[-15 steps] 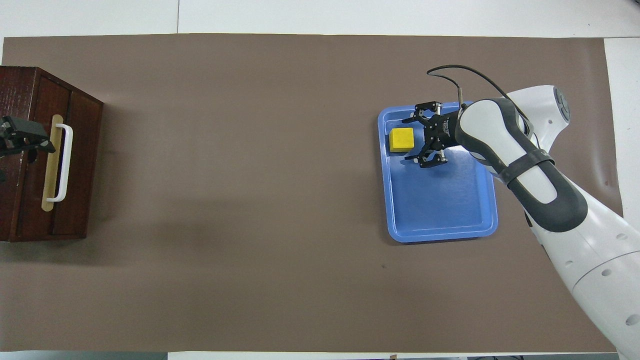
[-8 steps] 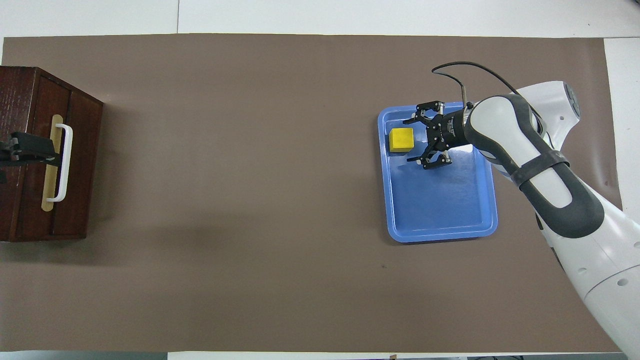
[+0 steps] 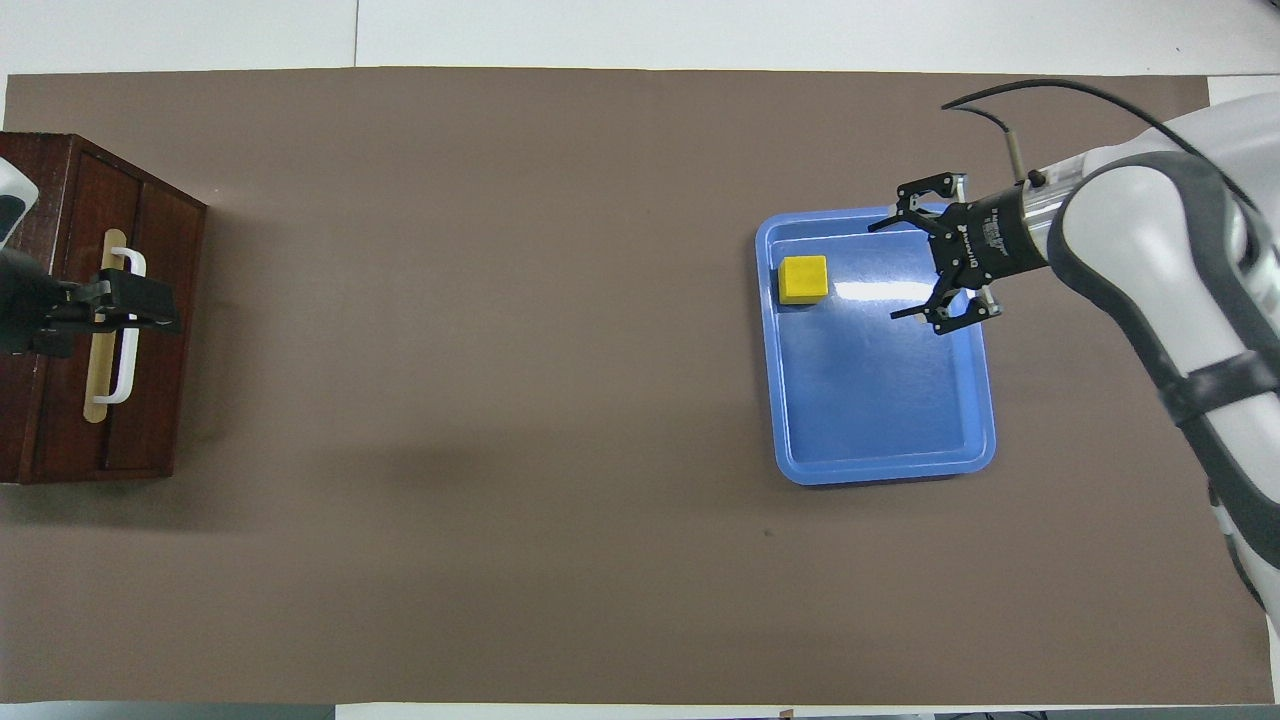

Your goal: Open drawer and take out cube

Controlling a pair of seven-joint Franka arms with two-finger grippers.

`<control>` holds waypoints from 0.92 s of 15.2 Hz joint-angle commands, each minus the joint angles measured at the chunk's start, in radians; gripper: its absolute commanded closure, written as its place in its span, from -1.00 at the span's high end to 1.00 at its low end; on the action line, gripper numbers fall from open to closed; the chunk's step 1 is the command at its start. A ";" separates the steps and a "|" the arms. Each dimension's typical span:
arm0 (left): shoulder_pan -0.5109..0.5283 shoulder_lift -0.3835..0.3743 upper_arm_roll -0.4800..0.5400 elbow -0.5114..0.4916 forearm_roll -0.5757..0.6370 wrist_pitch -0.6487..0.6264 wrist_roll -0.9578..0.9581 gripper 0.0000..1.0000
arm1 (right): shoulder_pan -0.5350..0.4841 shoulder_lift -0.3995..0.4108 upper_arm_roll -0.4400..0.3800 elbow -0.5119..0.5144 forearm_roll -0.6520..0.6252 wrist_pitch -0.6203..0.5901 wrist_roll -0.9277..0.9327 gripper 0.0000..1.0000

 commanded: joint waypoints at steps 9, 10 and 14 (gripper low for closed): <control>-0.024 0.011 0.005 0.056 -0.004 -0.113 0.154 1.00 | -0.104 -0.193 -0.003 0.195 -0.481 -0.323 -0.975 1.00; -0.029 0.010 0.005 0.051 -0.006 -0.109 0.157 1.00 | -0.104 -0.210 -0.002 0.195 -0.523 -0.323 -1.049 1.00; -0.046 0.008 0.005 0.050 -0.006 -0.105 0.210 1.00 | -0.104 -0.229 0.010 0.207 -0.630 -0.289 -1.294 1.00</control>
